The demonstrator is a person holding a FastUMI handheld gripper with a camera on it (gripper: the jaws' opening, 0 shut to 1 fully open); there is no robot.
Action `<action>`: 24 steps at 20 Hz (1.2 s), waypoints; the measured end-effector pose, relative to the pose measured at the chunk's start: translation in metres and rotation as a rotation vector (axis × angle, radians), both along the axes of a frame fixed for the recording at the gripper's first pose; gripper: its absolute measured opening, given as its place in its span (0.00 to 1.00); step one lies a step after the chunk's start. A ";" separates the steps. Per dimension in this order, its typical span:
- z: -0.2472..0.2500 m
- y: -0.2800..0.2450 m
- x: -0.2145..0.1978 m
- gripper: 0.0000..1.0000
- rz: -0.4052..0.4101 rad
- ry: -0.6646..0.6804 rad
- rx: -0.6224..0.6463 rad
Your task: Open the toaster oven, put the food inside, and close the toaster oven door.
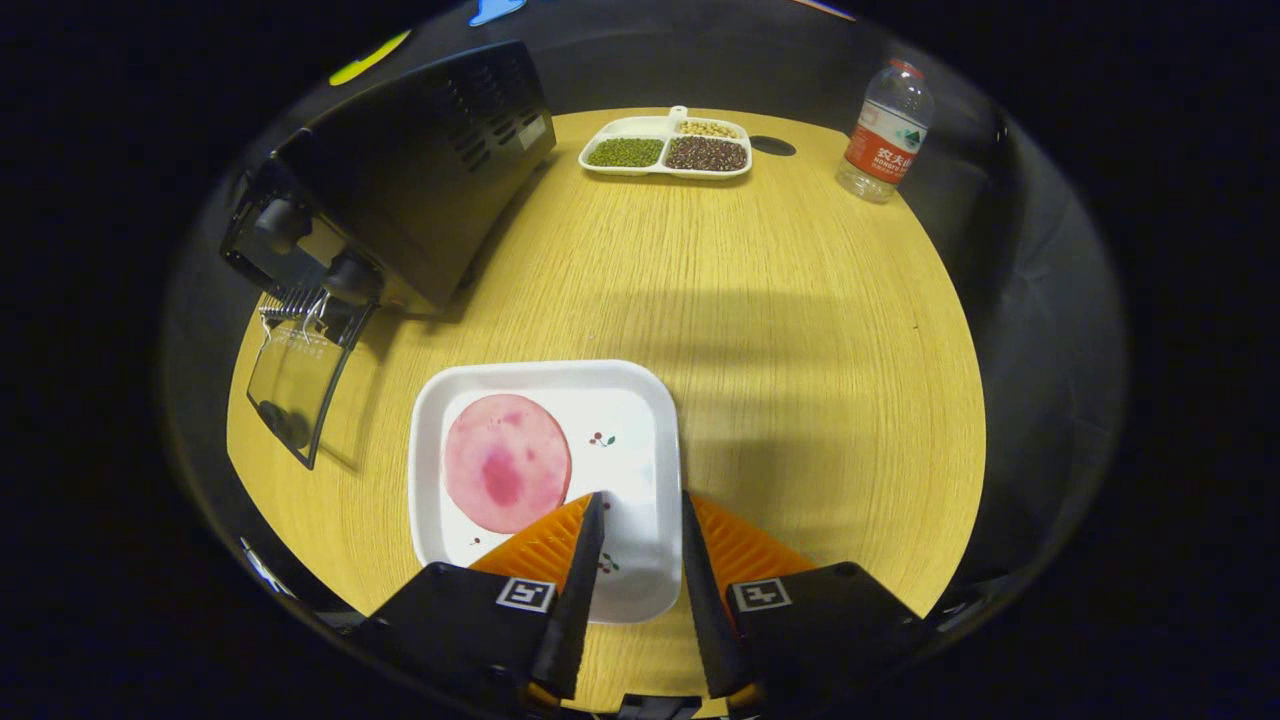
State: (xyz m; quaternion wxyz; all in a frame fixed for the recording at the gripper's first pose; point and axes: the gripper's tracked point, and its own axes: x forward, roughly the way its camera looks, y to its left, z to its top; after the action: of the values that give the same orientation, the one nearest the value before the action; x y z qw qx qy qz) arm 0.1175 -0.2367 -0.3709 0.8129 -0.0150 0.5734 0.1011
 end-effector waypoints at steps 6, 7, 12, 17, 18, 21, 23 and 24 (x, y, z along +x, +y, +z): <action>-0.001 -0.007 -0.004 0.27 -0.011 0.081 0.031; -0.001 -0.007 -0.003 0.22 0.009 0.081 0.037; 0.000 -0.002 -0.008 0.02 0.064 0.110 0.119; -0.002 0.000 -0.013 0.02 0.061 0.141 0.181; -0.002 -0.001 -0.016 0.02 0.058 0.159 0.194; -0.001 -0.010 -0.022 0.02 0.043 0.163 0.196; 0.001 -0.015 -0.029 0.02 0.024 0.162 0.213; 0.002 -0.016 -0.031 0.02 0.009 0.163 0.230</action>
State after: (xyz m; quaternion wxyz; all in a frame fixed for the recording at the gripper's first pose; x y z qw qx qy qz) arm 0.0861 -0.2524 -0.3693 0.7594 0.0840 0.6222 0.1710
